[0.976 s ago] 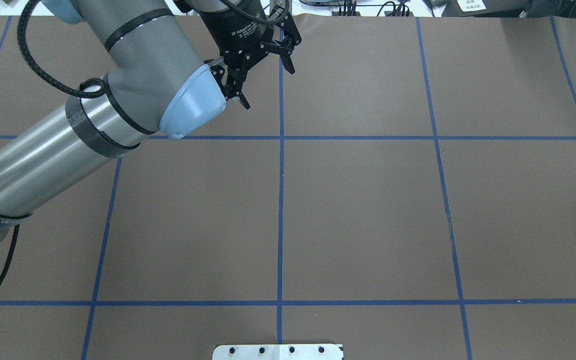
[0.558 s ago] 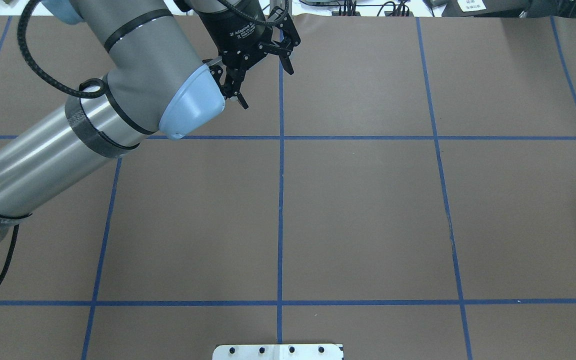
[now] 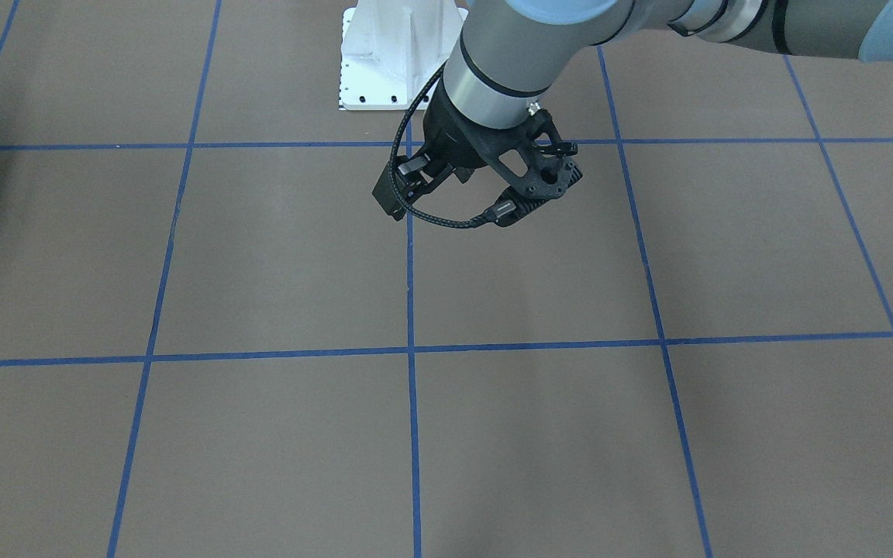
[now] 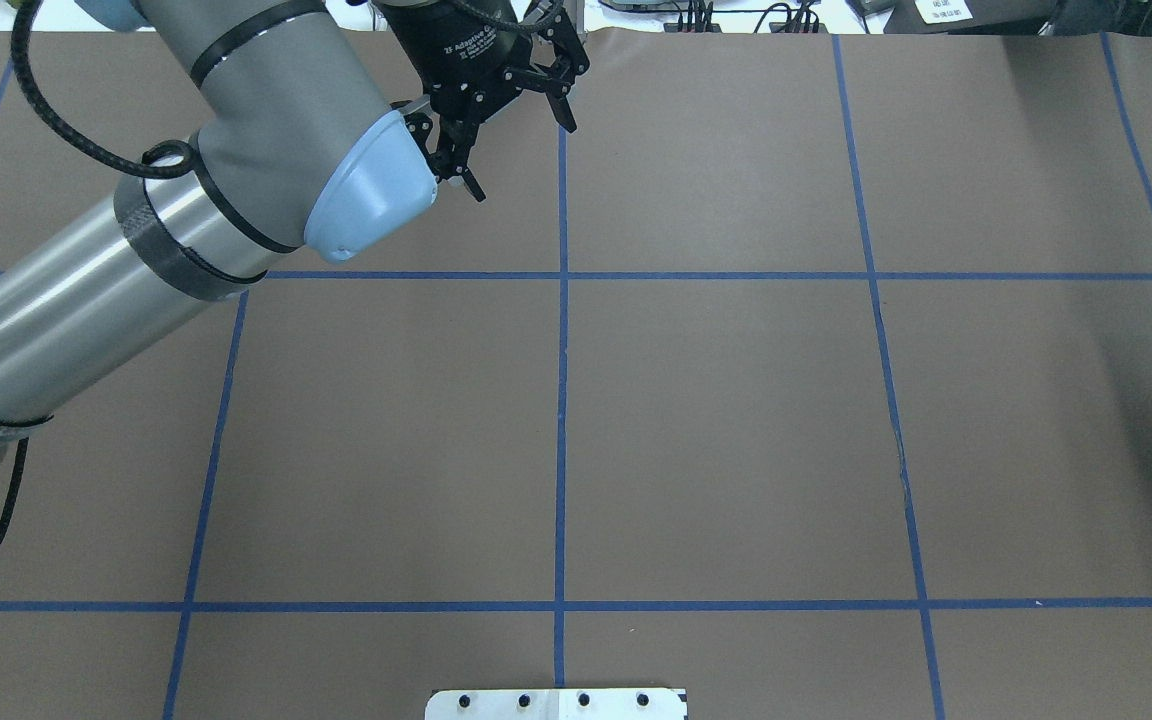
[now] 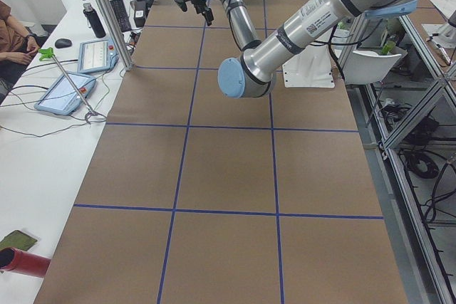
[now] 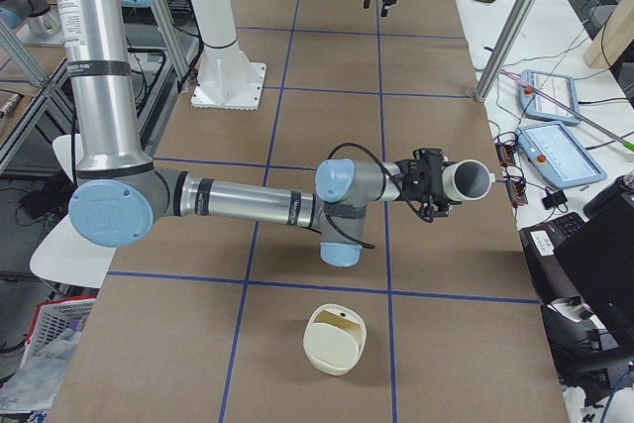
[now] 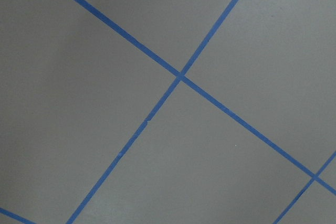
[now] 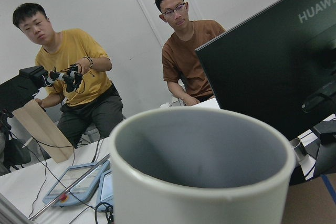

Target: Left arm hands cup to right arm to dump lemon

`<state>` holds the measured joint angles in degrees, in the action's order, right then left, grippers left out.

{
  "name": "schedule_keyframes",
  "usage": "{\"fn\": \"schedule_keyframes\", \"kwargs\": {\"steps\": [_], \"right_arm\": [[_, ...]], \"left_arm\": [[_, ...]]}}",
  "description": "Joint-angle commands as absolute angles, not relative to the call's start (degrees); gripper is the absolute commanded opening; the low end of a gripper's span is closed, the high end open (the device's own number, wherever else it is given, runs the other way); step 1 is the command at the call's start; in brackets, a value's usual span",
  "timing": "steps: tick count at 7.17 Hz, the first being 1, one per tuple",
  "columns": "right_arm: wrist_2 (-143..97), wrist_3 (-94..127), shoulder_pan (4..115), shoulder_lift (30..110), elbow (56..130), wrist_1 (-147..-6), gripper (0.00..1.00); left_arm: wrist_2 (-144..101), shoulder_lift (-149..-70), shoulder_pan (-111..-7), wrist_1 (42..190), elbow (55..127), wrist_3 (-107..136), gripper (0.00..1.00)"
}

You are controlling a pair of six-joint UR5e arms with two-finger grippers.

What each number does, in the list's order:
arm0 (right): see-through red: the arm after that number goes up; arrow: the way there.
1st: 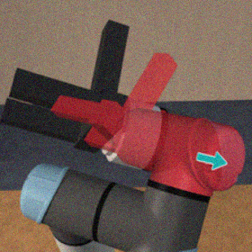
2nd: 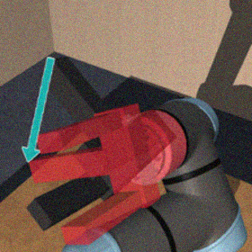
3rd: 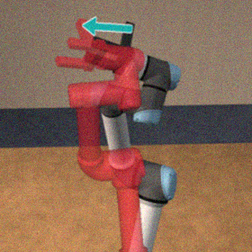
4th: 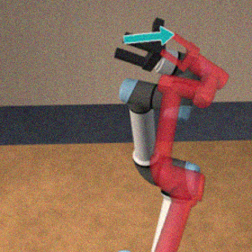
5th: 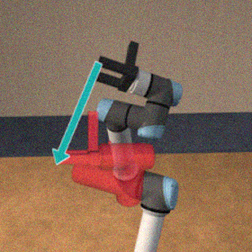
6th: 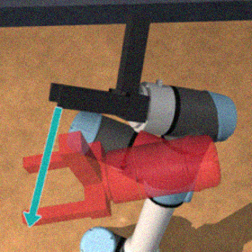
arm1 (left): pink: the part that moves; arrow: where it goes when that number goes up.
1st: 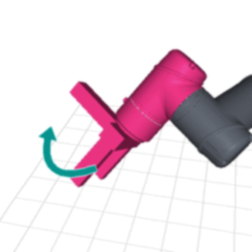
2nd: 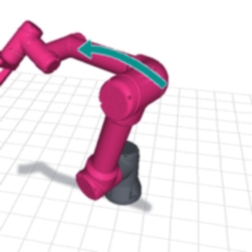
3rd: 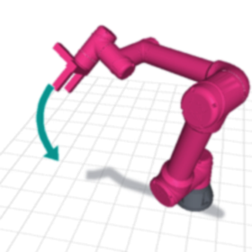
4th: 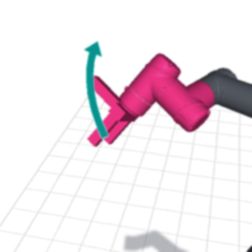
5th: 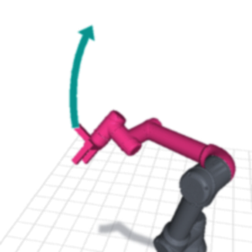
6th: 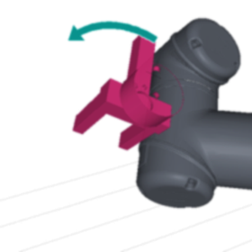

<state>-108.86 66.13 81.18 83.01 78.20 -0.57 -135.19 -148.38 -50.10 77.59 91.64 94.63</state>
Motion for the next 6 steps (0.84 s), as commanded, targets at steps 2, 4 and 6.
{"fn": "schedule_keyframes", "kwargs": {"steps": [2, 4, 6], "right_arm": [[-96.74, 56.28, 69.40, 79.28, 81.89, -11.84, 0.00], [-87.75, 49.95, 60.60, 79.28, 88.90, -22.09, 0.00], [-81.25, 47.81, 52.86, 79.37, 97.96, -34.92, 0.00]], "left_arm": [[-135.18, -148.45, -51.68, 77.52, 91.93, 92.99, 1.00], [-134.65, -148.36, -52.12, 77.52, 92.28, 92.90, 1.00], [-134.56, -148.45, -52.91, 77.52, 92.55, 92.81, 1.00]]}}
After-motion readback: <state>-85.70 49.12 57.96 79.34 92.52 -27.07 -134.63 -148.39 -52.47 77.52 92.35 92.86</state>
